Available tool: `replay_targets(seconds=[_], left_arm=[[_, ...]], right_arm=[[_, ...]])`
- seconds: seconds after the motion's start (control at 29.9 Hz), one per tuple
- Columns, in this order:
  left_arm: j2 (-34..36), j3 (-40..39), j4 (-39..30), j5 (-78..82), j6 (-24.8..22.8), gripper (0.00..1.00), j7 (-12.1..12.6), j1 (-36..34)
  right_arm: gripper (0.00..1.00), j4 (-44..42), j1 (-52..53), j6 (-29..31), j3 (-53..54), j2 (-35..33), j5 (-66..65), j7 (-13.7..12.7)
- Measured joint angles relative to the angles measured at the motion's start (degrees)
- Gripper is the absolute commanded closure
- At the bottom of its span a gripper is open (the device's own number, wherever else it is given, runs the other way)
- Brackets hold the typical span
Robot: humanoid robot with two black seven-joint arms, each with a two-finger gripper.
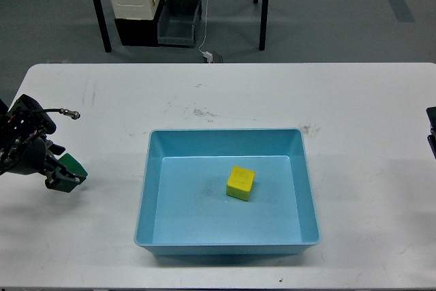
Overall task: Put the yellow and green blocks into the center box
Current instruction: 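Lower the left gripper onto the green cube and grasp it, then carry the green cube into the box beside the yellow cube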
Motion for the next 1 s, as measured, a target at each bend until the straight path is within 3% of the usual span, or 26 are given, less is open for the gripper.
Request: replay_targets(seconds=[0.1, 0.43, 0.67, 0.84, 1.0], left_arm=[[-0.1, 0.0, 0.3, 0.1, 1.0, 0.43, 0.0, 0.1], [0.2, 0.0, 1.1, 0.3, 1.5, 0.68, 0.0, 0.8], [0.7, -0.6, 1.4, -1.7, 2.1, 0.68, 0.0, -1.4], [0.9, -1.1, 0.3, -13.0, 3.4, 0.68, 0.0, -9.9], [0.7, -1.1, -5.7, -24.4, 3.1, 0.68, 0.0, -15.8]], right_arm=[[0.03, -0.5, 0.0, -0.1, 0.1, 0.0, 0.0, 0.0], [0.03, -0.7, 0.0, -0.9, 0.1, 0.1, 0.3, 0.0], [0.03, -0.7, 0.0, -0.9, 0.1, 0.1, 0.8, 0.0], [0.03, -0.7, 0.0, -0.9, 0.1, 0.1, 0.8, 0.0], [0.02, -0.7, -0.6, -1.3, -0.1, 0.1, 0.8, 0.0]])
